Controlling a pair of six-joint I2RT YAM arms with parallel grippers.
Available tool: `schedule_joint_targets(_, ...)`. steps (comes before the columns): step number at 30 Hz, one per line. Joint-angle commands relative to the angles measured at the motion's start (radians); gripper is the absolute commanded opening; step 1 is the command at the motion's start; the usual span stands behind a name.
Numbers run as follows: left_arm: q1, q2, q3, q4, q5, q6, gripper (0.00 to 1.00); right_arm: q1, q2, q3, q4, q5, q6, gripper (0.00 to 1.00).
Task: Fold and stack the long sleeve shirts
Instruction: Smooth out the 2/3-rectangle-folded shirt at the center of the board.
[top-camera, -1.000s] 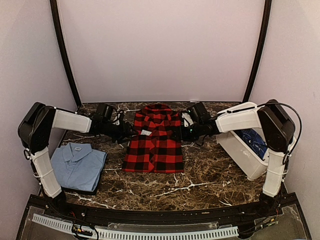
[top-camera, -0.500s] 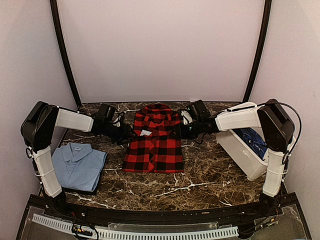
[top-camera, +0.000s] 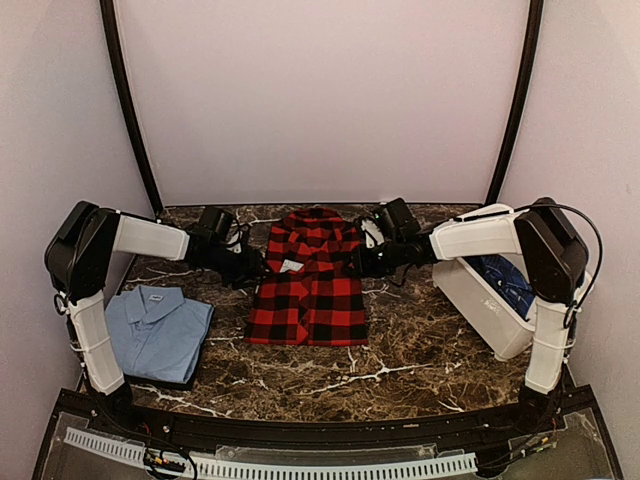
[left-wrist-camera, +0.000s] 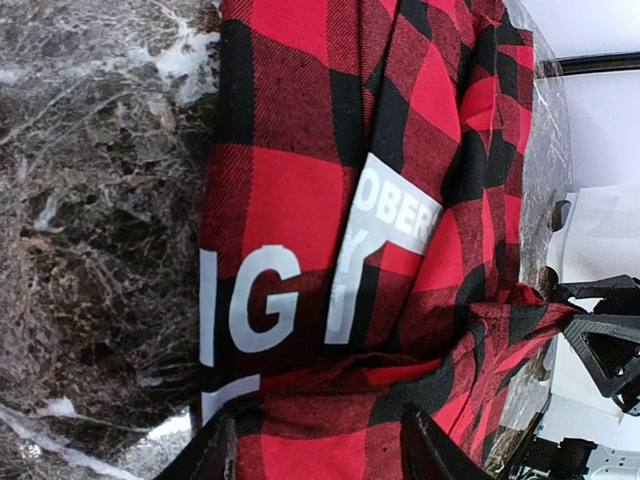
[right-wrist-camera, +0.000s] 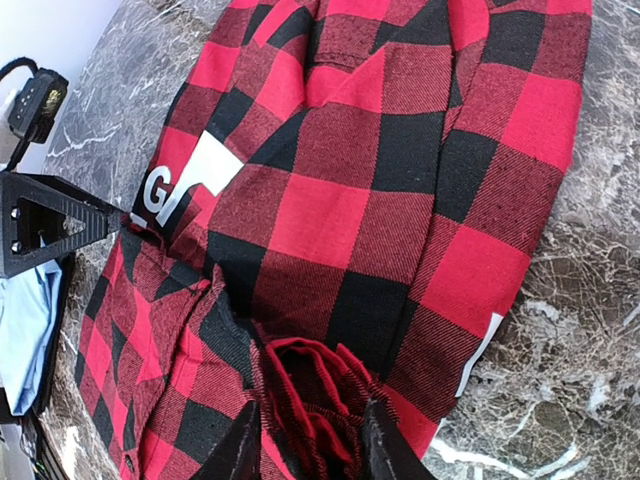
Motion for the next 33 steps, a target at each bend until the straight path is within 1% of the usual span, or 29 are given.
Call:
schedule_joint_targets(1, 0.008, -0.024, 0.02, -0.066, -0.075, 0.047, 0.55, -0.008, 0.005, 0.027, 0.01, -0.002, -0.009, 0.3)
schedule_joint_targets(6, 0.008, -0.016, 0.016, -0.042, -0.034, 0.046, 0.54, -0.008, 0.007, 0.028, 0.012, -0.004, -0.008, 0.23)
schedule_joint_targets(11, 0.008, -0.009, 0.012, -0.021, -0.001, 0.043, 0.45, -0.008, 0.005, 0.031, 0.012, -0.01, -0.005, 0.19)
schedule_joint_targets(17, 0.008, 0.0, 0.015, -0.018, 0.015, 0.045, 0.38, -0.008, 0.009, 0.037, 0.006, -0.01, -0.008, 0.14)
schedule_joint_targets(21, 0.008, 0.004, 0.019, -0.016, 0.02, 0.047, 0.28, -0.009, 0.009, 0.044, -0.001, -0.011, -0.014, 0.1)
schedule_joint_targets(22, 0.008, 0.002, 0.02, -0.016, 0.024, 0.049, 0.24, -0.008, 0.008, 0.044, -0.004, -0.011, -0.016, 0.09)
schedule_joint_targets(24, 0.008, -0.004, 0.02, -0.01, 0.032, 0.056, 0.17, -0.008, 0.005, 0.045, -0.011, -0.007, -0.022, 0.07)
schedule_joint_targets(28, 0.008, -0.027, 0.003, 0.017, 0.048, 0.059, 0.09, -0.007, -0.006, 0.046, -0.024, 0.009, -0.039, 0.02)
schedule_joint_targets(31, 0.008, -0.043, -0.01, 0.025, 0.043, 0.062, 0.09, -0.008, -0.012, 0.045, -0.032, 0.016, -0.048, 0.01)
schedule_joint_targets(33, 0.008, -0.045, -0.013, 0.011, 0.019, 0.071, 0.13, -0.007, -0.01, 0.046, -0.034, 0.019, -0.052, 0.01)
